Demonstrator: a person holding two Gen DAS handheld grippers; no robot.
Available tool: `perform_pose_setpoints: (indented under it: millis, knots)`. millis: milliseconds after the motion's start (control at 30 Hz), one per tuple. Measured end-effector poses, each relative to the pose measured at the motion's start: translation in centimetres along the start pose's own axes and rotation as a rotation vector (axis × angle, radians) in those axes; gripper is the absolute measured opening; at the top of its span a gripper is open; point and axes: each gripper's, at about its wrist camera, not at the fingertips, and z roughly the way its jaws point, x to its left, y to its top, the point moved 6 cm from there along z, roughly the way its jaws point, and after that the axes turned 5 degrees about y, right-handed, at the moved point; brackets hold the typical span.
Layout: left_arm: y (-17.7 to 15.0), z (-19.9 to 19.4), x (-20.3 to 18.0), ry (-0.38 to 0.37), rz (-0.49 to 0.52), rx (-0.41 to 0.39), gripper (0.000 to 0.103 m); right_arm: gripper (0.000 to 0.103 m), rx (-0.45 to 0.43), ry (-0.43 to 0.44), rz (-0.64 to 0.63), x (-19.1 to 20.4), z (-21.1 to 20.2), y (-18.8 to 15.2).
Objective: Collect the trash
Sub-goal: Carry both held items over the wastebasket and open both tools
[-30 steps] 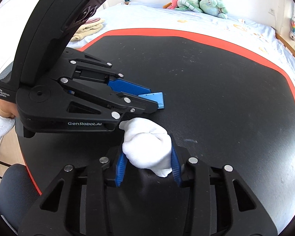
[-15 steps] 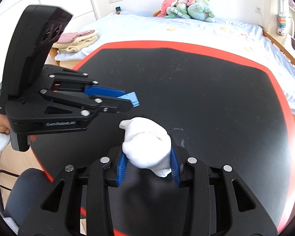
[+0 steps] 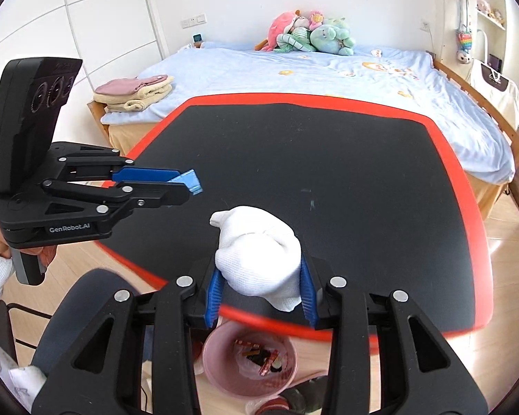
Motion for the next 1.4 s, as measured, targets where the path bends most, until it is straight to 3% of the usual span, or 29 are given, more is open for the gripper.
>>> perform_pose_setpoints:
  millis: [300, 633, 1100, 1200, 1267, 1300, 1333, 1400]
  knots:
    - [-3.8, -2.2, -2.8, -0.023, -0.001, 0.009, 0.019, 0.037, 0.006, -0.017, 0.01, 2.2, -4.1, -5.1]
    - [-7.6, -3.1, -5.0, -0.046, 0.009, 0.041, 0.019, 0.037, 0.049, -0.026, 0.023, 4.1, -4.7, -9.2]
    - [-9.2, -3.5, -5.9, -0.056, 0.011, 0.055, 0.019, 0.037, 0.053, -0.008, 0.035, 4.7, -4.8, -10.3]
    - [-9.1, -3.4, -6.0, -0.061, 0.01, 0.054, 0.02, 0.042, 0.052, 0.007, 0.04, 4.6, -4.8, -10.3]
    - [-9.1, -3.3, -5.8, -0.059, 0.005, 0.048, 0.024, 0.05, 0.048, 0.007, 0.052, 4.3, -4.8, -10.3]
    - [-9.1, -3.1, -5.7, -0.057, 0.003, 0.052, 0.033, 0.059, 0.047, 0.007, 0.057, 4.2, -4.8, -10.3]
    - [-9.1, -3.1, -5.6, -0.05, -0.001, 0.048, 0.052, 0.07, 0.043, 0.003, 0.061, 4.0, -4.8, -10.3]
    - [-9.0, -3.2, -5.3, -0.046, -0.017, 0.032, 0.072, 0.084, 0.038, -0.008, 0.067, 3.9, -4.8, -10.3]
